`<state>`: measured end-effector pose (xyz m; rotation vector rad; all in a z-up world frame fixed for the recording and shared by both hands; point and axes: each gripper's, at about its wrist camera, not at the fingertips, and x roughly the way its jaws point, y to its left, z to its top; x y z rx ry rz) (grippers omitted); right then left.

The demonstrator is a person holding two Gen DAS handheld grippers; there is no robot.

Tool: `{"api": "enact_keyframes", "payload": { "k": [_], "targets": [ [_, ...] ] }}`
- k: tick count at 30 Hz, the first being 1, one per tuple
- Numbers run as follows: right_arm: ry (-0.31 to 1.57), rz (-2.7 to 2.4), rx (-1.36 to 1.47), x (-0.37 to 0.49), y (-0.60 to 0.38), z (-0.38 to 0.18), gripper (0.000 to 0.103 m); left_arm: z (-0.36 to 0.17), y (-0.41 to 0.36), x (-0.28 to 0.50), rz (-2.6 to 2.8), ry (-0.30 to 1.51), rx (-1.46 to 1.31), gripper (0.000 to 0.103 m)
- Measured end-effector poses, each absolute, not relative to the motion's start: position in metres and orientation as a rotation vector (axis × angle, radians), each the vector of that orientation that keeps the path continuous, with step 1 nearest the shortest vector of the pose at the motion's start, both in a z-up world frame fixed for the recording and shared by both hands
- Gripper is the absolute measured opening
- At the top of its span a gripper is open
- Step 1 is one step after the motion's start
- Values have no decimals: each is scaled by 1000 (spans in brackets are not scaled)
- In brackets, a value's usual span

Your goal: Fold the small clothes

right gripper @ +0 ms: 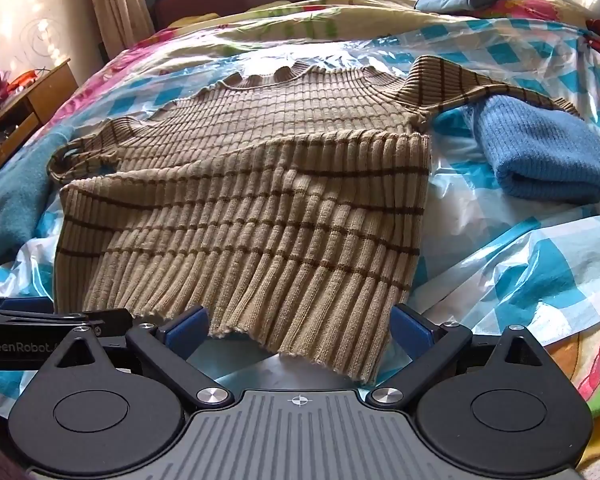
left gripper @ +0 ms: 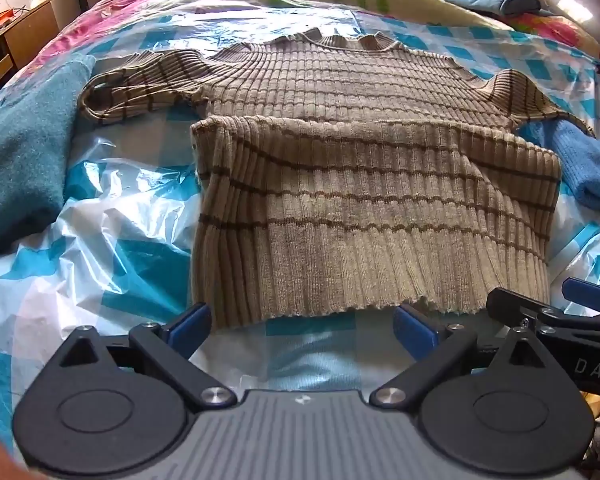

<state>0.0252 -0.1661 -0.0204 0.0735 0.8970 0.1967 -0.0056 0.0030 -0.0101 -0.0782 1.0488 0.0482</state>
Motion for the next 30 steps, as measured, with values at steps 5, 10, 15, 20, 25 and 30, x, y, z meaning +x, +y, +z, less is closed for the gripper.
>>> {"api": "enact_keyframes", "payload": {
  "k": [5,10,15,20,25,30],
  "targets": [
    [902,201,80,25,-167,-21,98,-9,1,-6,51,1053,-63,101],
    [903,203,83,25,-167,-21,98,-10,2,-5,51,1062,-67,101],
    [903,204,85,25,-167,-22,98,-10,2,-5,48,1074,-76,101],
    [901,207,86,24,-167,-21,98,-8,4,-7,55,1074,-88,101],
    [902,208,88,24,-167,-21,98,-8,7,-10,59,1086,-119,100],
    [901,212,90,24,-168,-20,98,-4,8,-13,57,1070,-128,100]
  ]
}}
